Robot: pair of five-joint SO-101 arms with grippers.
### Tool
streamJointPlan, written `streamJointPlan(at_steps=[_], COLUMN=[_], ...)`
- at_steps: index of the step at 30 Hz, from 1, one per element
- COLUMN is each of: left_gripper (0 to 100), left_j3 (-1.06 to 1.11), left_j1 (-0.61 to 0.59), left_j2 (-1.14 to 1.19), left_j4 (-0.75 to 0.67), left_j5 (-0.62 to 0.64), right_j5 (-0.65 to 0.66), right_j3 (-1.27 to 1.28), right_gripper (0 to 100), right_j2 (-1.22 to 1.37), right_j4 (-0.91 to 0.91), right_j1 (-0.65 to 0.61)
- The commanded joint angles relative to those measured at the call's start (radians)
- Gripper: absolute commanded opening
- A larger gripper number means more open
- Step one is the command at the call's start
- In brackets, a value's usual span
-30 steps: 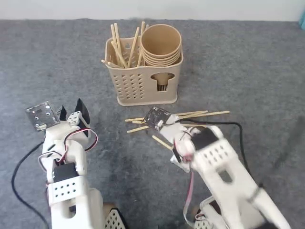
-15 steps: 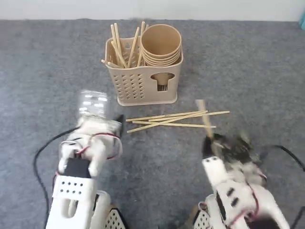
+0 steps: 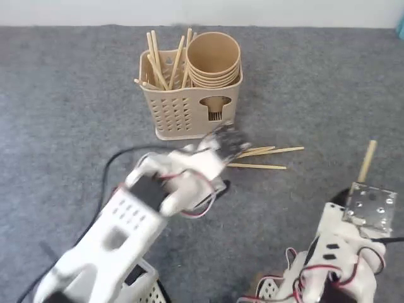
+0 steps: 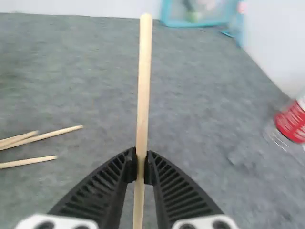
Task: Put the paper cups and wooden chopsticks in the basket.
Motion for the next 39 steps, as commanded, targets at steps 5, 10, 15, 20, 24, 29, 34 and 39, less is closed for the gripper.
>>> streamJointPlan(at_steps=[5, 10, 15, 20, 24, 29, 34, 39], left_gripper=[18, 13, 13, 13, 9, 5, 5, 1], left_j3=[-0.352, -0.458, -0.575, -0.696, -0.788, -0.866, -0.871, -0.871], left_j1=[0.04, 0.037, 0.035, 0.038, 0.031, 0.008, 0.017, 0.041], left_j2=[0.517, 0.726, 0.927, 1.091, 1.178, 1.272, 1.266, 1.257], left_j4=[-0.014, -0.129, -0.192, -0.201, -0.209, -0.239, -0.178, -0.104], left_j5=[-0.173, -0.209, -0.206, -0.203, -0.203, -0.204, -0.206, -0.204], right_j5=[0.015, 0.015, 0.015, 0.015, 0.015, 0.015, 0.015, 0.015], right_j3=[0.207, 0.382, 0.451, 0.454, 0.454, 0.454, 0.454, 0.45], right_gripper=[0.7, 0.7, 0.7, 0.7, 0.7, 0.7, 0.7, 0.7], right_j2=[-0.008, -0.008, -0.008, -0.008, -0.008, -0.008, -0.008, -0.008], right_j4=[-0.216, -0.412, -0.507, -0.507, -0.503, -0.503, -0.503, -0.503], right_j1=[0.168, 0.249, 0.28, 0.28, 0.278, 0.278, 0.278, 0.277])
